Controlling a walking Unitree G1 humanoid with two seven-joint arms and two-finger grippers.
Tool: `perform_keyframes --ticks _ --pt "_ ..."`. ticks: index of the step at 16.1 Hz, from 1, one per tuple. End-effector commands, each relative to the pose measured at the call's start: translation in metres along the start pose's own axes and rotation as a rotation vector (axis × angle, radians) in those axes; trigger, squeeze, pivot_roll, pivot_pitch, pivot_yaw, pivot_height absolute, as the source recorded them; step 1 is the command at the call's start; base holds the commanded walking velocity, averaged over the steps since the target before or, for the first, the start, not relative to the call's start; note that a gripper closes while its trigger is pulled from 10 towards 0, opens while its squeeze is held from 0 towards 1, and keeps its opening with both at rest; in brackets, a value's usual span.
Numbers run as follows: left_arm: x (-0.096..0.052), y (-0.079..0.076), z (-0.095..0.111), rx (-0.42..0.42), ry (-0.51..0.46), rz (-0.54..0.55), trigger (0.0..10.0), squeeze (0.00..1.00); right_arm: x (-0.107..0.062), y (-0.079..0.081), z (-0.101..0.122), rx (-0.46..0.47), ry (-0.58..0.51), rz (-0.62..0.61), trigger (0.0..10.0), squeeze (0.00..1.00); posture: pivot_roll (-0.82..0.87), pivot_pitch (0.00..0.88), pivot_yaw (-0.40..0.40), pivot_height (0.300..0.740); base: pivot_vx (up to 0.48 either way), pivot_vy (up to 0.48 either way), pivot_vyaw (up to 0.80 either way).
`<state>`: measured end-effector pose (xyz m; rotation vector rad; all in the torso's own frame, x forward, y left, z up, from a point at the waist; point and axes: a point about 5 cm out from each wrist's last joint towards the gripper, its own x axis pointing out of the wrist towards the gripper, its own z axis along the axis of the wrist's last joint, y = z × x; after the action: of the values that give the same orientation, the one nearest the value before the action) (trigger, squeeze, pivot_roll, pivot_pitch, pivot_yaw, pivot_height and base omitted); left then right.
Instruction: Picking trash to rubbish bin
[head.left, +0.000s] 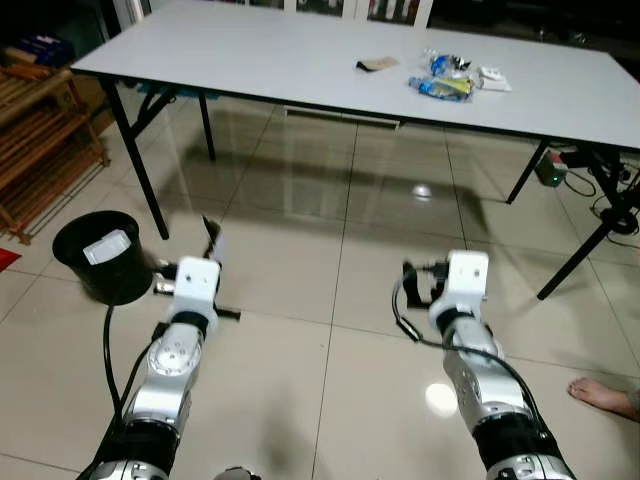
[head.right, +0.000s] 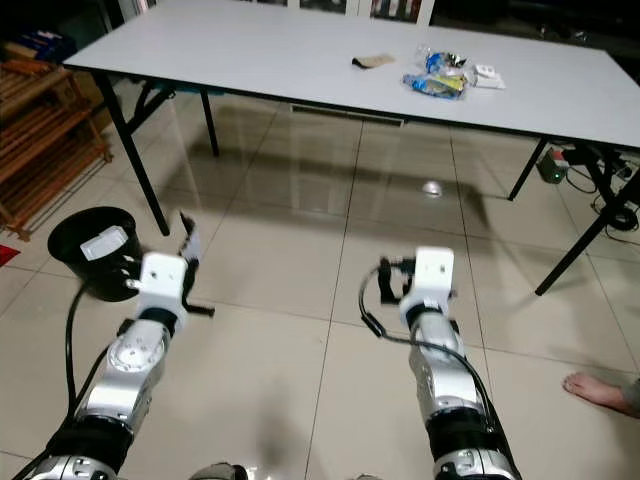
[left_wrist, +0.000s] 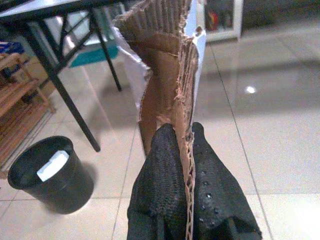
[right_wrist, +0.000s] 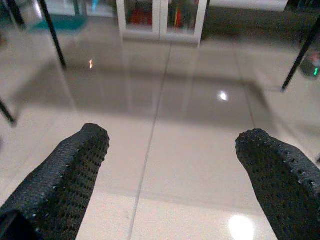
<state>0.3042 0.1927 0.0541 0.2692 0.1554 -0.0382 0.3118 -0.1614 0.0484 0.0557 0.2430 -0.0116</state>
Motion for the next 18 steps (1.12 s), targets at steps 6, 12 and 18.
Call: perform_keyframes --ticks 6,12,18 --pt "-0.029 -0.021 -0.075 -0.003 0.342 -0.098 10.0 0.0 -0.041 -0.006 -0.104 -0.073 0.439 0.06 10.0 0.0 0.01 0.0 -0.067 0.74 0.0 0.0 0.0" --pt "-0.068 -0.033 -0.122 0.019 0.586 -0.15 10.0 0.0 -0.075 -0.012 -0.144 -0.074 0.614 0.025 10.0 0.0 0.02 0.0 -0.064 0.74 0.0 0.0 0.0" --pt "-0.081 -0.03 -0.135 0.044 0.676 -0.175 10.0 0.0 -0.081 -0.015 -0.149 -0.036 0.636 -0.002 10.0 0.0 0.0 0.0 -0.06 0.74 0.0 0.0 0.0"
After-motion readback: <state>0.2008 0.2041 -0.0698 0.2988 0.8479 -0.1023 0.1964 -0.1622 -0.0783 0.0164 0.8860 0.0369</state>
